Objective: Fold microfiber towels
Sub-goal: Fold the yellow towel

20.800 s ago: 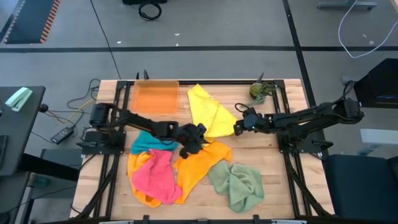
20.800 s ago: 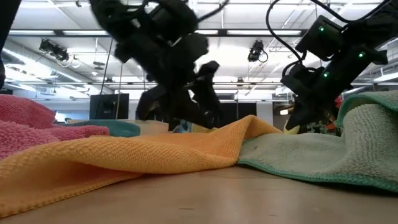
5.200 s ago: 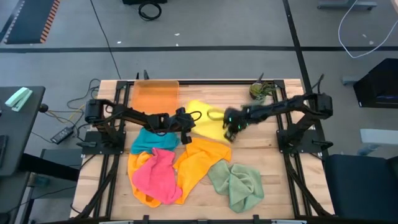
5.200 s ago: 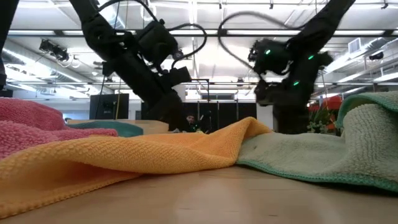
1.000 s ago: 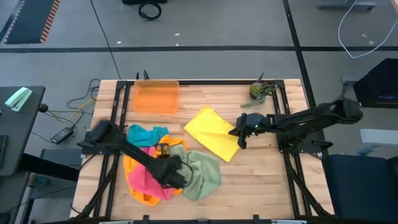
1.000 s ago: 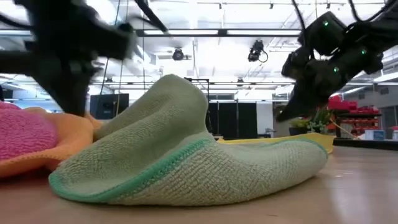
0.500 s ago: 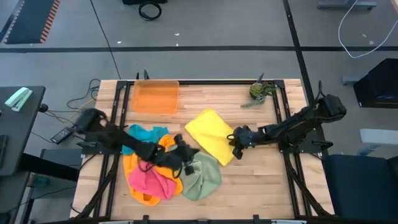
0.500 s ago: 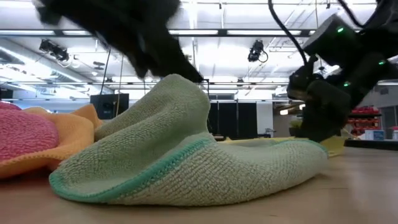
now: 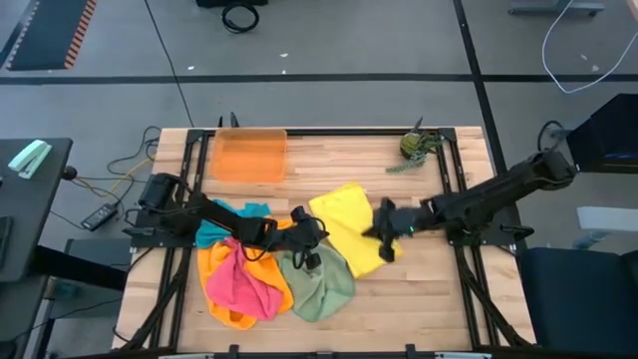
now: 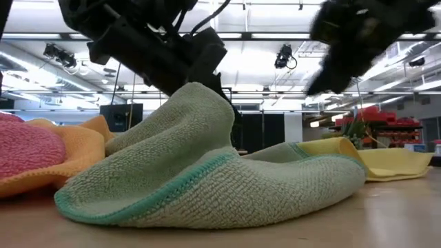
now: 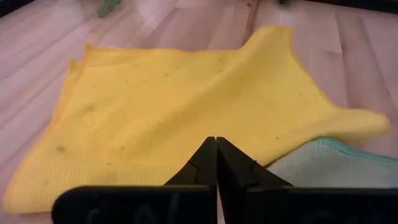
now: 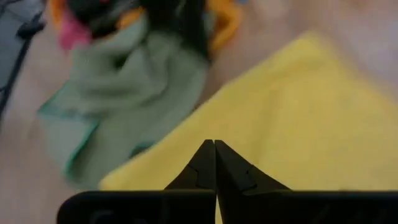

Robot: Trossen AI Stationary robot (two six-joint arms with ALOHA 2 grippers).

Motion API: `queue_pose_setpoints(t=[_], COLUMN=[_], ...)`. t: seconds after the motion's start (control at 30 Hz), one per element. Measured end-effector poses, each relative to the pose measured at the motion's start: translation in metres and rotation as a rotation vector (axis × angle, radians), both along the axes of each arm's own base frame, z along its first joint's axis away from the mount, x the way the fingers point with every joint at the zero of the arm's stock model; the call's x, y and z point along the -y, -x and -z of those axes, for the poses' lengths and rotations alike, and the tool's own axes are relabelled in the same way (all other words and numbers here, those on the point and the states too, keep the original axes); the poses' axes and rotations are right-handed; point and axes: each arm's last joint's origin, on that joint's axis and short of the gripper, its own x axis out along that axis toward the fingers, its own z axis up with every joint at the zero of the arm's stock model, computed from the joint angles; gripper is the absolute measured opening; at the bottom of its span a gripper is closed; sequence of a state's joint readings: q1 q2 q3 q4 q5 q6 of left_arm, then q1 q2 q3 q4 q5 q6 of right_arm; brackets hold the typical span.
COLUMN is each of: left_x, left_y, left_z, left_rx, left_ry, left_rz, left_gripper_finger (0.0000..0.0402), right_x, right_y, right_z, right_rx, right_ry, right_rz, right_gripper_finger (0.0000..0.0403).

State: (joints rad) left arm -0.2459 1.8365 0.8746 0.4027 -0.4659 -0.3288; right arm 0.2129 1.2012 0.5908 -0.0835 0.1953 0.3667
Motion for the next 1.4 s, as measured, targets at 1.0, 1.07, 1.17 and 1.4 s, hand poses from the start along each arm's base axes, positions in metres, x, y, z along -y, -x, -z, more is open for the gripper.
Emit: queue_pose_setpoints(t=[1.0, 1.07, 1.17, 1.4], left_x=[-0.024, -0.028, -0.033, -0.046], left_y=[-0.064, -0.062, -0.058, -0.048], left_z=[0.042, 0.040, 0.032, -0.013], left_rx=[-0.204, -0.221, -0.250, -0.233], left_ry=[0.106, 0.099, 0.063, -0.020], left_rz=[-0.008, -0.012, 0.006, 0.006], left_gripper_finger=[0.0004, 0.0006, 0.0013, 0.0006], right_x=[0.125, 0.125, 0.126, 0.124], right_y=[-0.017, -0.011, -0.005, 0.005], right_z=[0.077, 0.073, 0.066, 0.036], right_rx=[-0.300, -0.330, -0.343, -0.246], right_ry=[-0.036, -0.035, -0.030, -0.015], right_rz=[0.229, 0.243, 0.255, 0.264], right_gripper_finger=[0.0002, 0.0002, 0.0002, 0.0002])
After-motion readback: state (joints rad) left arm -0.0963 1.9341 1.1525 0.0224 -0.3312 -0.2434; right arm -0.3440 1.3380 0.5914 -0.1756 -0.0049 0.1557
